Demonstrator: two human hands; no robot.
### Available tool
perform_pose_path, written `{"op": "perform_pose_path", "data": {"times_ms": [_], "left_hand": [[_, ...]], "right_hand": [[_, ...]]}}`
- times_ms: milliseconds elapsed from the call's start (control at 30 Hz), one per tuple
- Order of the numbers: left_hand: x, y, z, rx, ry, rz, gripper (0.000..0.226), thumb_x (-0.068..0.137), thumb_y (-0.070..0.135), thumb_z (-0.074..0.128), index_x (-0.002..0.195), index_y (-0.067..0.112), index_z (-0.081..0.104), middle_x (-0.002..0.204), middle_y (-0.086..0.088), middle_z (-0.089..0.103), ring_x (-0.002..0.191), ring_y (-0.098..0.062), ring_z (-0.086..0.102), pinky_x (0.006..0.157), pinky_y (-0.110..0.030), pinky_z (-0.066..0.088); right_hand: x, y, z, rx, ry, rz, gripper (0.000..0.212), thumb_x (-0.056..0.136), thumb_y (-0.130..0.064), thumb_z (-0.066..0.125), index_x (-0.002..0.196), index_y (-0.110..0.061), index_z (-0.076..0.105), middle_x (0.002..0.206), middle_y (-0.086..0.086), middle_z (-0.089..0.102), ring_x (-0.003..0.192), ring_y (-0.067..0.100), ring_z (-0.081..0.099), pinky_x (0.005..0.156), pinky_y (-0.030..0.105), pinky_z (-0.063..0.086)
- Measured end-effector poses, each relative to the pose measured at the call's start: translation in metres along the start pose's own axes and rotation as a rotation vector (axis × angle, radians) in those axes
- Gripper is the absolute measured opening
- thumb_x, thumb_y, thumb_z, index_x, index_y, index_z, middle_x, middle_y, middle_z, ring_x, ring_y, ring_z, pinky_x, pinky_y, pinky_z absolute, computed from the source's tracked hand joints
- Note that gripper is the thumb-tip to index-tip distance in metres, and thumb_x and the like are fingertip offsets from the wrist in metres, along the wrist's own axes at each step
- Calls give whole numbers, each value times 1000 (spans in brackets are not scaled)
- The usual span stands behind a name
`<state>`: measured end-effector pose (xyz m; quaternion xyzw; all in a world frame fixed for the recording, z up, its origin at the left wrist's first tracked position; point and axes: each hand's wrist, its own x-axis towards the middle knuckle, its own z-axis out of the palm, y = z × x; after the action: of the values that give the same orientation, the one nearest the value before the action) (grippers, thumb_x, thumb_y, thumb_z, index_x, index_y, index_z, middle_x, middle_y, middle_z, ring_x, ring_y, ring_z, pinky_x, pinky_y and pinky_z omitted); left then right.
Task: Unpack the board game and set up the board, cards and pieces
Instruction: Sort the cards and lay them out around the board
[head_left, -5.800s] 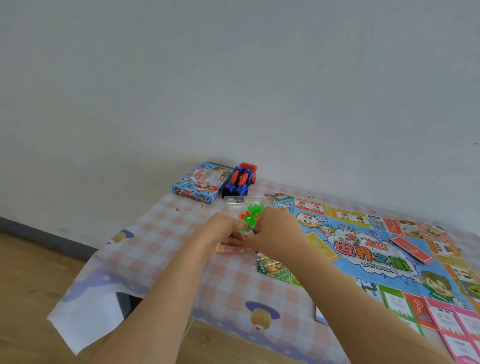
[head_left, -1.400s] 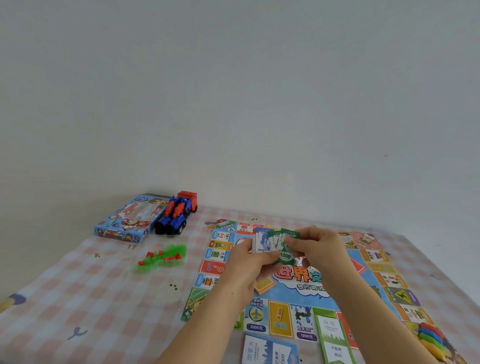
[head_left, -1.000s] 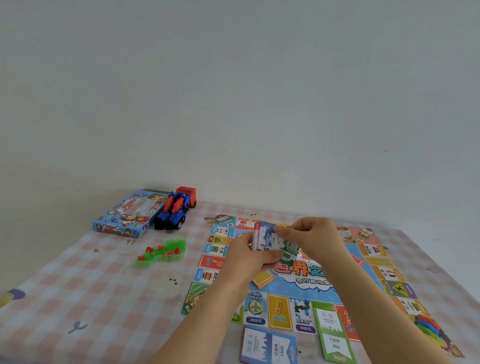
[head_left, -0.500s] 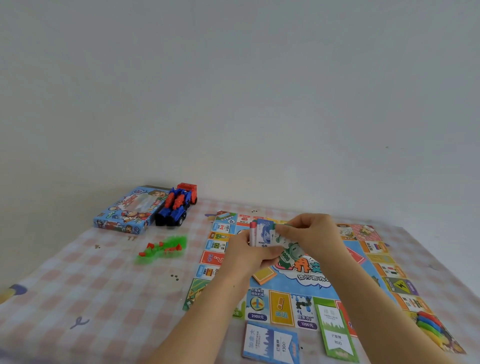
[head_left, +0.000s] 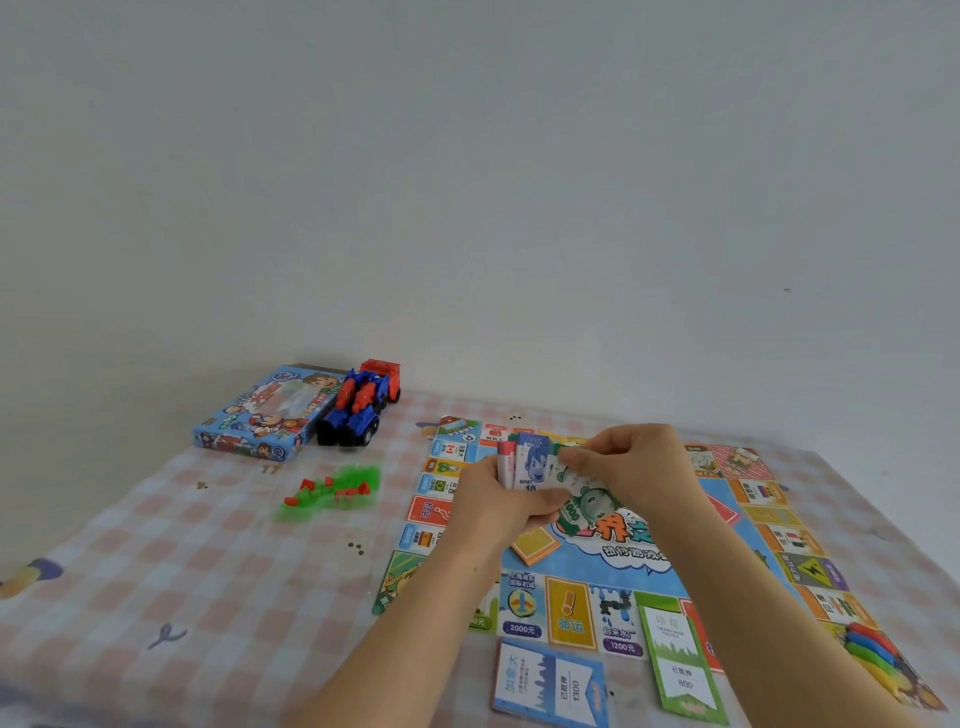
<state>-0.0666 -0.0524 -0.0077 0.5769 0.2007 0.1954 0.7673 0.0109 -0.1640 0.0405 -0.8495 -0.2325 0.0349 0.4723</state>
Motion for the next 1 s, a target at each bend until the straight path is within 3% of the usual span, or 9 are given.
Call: {"op": "perform_pose_path", "data": {"times_ms": [133,267,367,433,633,767,1000], "left_hand": [[0,-2,-1,-14,4,-9,28,69,-5,78,91,5,66,94,-17,71,79,-26,70,67,-29,60],[1,-3,-2,-76,36,-26,28,70,-6,77,92,5,66,95,-17,71,81,-27,70,67,-29,60],[1,-1,-5,-155,59,-40,24,72,-10,74,90,4,66,91,-14,72,77,-23,69,61,-24,58],[0,1,-6,-177,59,-43,21,73,-8,73,88,4,66,88,-13,72,73,-20,69,58,-22,57],[-6,8,-4,-365,-2,-138,4,83,6,68,86,5,67,81,-11,72,68,-17,68,51,-21,56],[-9,11,-5,-469,-61,-230,6,82,9,68,85,4,69,76,-11,73,57,-14,69,47,-21,55],[-6,10,-3,-418,-6,-200,3,82,2,67,84,3,68,76,-12,72,58,-15,67,45,-19,53]], "right_hand": [[0,-2,2,43,-25,-23,14,78,-21,76,66,-22,69,70,2,71,70,25,70,67,42,59],[-1,2,3,58,-27,-27,13,74,-34,77,70,-23,71,70,-2,72,67,18,68,65,37,57],[-2,7,-1,95,-41,2,21,72,-37,79,73,-16,74,65,2,70,48,14,50,51,29,44],[-5,11,-1,158,-97,40,24,74,-33,78,73,-10,73,53,6,58,43,15,37,45,25,34],[-7,15,2,432,-157,171,12,80,-17,74,82,-6,71,56,6,57,41,10,44,40,18,38],[-7,17,0,573,-241,214,8,81,-12,71,84,-4,70,59,2,61,44,8,47,40,16,40],[-5,24,0,624,-243,247,9,80,-11,71,85,-4,69,66,5,64,45,9,48,40,17,41]]}}
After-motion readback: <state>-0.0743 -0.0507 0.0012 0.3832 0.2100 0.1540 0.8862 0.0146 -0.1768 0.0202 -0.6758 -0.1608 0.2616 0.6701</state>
